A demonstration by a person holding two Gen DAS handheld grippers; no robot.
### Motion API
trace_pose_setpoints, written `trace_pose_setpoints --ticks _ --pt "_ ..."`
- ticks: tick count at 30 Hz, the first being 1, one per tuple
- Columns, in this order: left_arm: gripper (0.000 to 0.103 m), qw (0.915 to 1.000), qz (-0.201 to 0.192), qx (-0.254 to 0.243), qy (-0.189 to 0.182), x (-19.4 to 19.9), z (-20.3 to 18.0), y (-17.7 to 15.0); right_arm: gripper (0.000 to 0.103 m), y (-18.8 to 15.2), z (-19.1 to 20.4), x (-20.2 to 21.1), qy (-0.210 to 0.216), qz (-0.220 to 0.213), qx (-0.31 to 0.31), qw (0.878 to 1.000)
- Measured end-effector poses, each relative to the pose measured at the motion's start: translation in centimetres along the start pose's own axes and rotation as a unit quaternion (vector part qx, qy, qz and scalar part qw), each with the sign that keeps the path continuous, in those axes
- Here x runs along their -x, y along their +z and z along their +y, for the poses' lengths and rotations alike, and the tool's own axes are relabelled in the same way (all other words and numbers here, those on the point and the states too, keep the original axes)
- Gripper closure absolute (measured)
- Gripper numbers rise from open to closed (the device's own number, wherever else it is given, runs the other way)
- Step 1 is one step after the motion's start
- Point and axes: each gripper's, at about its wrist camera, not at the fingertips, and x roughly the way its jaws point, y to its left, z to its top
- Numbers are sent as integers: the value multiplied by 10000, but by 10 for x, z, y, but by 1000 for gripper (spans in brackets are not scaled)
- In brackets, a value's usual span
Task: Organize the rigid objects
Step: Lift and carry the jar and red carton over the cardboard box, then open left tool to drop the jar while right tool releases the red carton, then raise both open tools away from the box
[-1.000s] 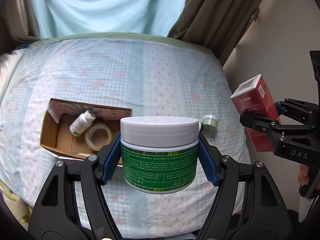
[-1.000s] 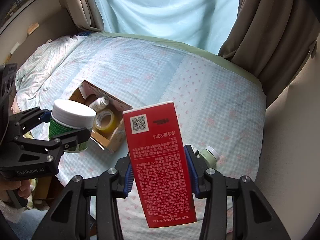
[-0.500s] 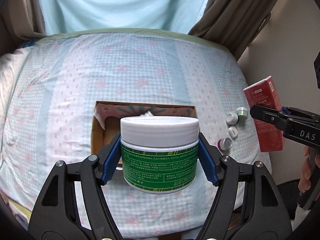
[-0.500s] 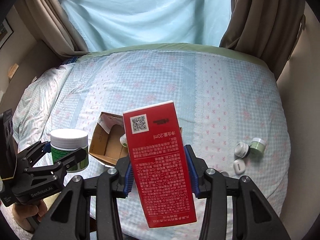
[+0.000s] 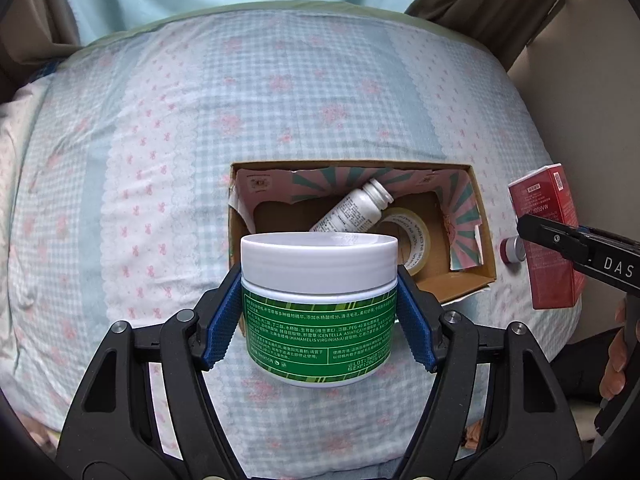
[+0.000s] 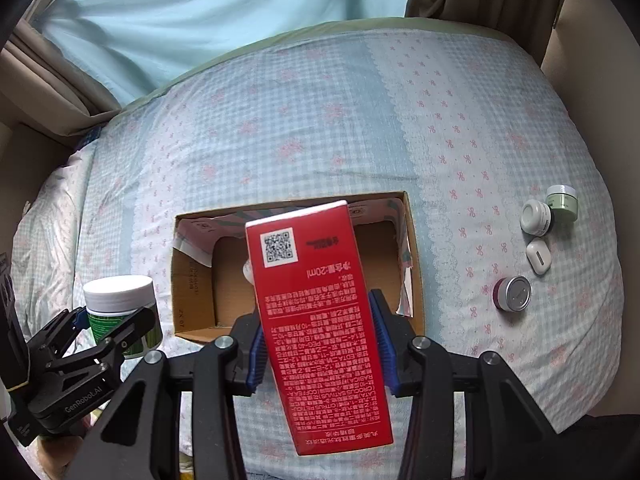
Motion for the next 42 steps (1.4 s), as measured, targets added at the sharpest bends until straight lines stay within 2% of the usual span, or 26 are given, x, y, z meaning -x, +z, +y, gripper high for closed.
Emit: trace_pose_setpoints --ticks 4,15,23,24,25,26,27,28,32,37,42 --pt "35 9994 193 -240 134 -28 -6 8 61 2 -9 -32 -29 209 -186 9996" --pt "35 9933 870 -641 417 -113 -13 17 61 23 -21 -111 -434 514 -121 9977" --pt "34 9880 994 -1104 434 -126 -22 19 61 31 -26 -132 -271 777 -251 9963" --pt "23 9874 962 -1166 458 -124 -24 20 60 32 -27 -133 -211 804 -275 9962" --pt "1 9873 877 -1233 493 -120 -26 22 56 33 -27 -132 -178 769 -270 9965" --pt "1 9875 724 -1292 538 -114 -29 23 48 35 -26 -130 -221 735 -225 9968" --pt "0 9871 655 -1349 560 -110 -31 24 17 36 -25 -128 -259 687 -169 9972" --pt "0 9866 660 -1398 513 -108 -33 25 0 38 -24 -126 -203 641 -124 9977" --pt "0 9846 690 -1528 504 -104 -38 21 0 39 -26 -119 121 620 -266 9976" --pt "0 9856 625 -1475 535 -92 -40 13 0 33 -26 -110 226 625 -452 9968" --pt "0 9877 455 -1372 602 -69 -38 7 0 27 -15 -93 263 563 -262 9977"
